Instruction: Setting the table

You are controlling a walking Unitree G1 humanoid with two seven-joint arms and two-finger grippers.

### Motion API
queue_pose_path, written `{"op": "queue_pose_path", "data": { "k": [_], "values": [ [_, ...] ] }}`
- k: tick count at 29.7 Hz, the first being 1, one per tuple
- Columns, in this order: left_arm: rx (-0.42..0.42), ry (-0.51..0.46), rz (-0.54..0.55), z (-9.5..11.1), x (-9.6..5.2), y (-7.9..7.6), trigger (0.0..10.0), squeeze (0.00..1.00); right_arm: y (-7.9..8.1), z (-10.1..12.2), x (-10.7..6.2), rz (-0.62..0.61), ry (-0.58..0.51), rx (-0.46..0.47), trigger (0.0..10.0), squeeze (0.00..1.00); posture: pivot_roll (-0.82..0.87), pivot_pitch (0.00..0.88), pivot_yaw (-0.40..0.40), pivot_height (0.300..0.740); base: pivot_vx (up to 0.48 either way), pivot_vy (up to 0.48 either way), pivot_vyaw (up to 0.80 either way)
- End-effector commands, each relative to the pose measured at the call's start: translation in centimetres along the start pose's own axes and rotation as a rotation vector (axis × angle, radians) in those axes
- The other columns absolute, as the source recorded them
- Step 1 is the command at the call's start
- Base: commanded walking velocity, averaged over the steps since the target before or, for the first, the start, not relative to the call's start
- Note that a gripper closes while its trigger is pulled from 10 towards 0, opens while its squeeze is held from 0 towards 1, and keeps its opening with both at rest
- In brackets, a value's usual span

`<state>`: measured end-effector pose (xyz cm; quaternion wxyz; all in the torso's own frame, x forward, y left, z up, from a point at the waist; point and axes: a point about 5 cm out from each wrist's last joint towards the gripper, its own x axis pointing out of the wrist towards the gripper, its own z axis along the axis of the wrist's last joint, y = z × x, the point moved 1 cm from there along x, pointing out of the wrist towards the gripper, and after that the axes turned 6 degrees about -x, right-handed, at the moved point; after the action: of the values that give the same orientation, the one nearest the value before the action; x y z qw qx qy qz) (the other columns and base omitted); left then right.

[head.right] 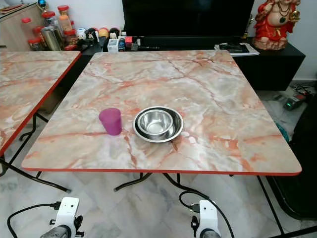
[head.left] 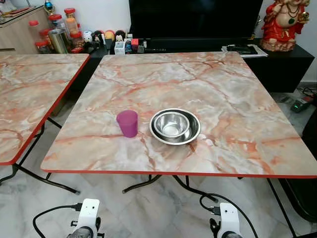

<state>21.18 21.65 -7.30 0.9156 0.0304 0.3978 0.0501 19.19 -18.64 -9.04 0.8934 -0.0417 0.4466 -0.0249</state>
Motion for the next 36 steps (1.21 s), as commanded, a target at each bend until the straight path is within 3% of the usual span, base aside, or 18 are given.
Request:
{"op": "queue_pose_path", "data": {
  "k": [1, 36],
  "values": [
    [0.005, 0.029, 0.017, -0.75, -0.16, 0.41, 10.0, 0.00, 0.44, -0.15, -0.02, 0.012, 0.006, 0.006, 10.0, 0.00, -0.05, 0.000, 0.029, 0.740, 0.000, 0.304, 0.00],
    [0.016, 0.045, 0.018, -1.38, -0.34, 0.51, 10.0, 0.00, 0.73, 0.35, 0.08, 0.021, -0.004, -0.016, 10.0, 0.00, -0.05, 0.000, 0.031, 0.740, 0.000, 0.455, 0.00]
  ]
}}
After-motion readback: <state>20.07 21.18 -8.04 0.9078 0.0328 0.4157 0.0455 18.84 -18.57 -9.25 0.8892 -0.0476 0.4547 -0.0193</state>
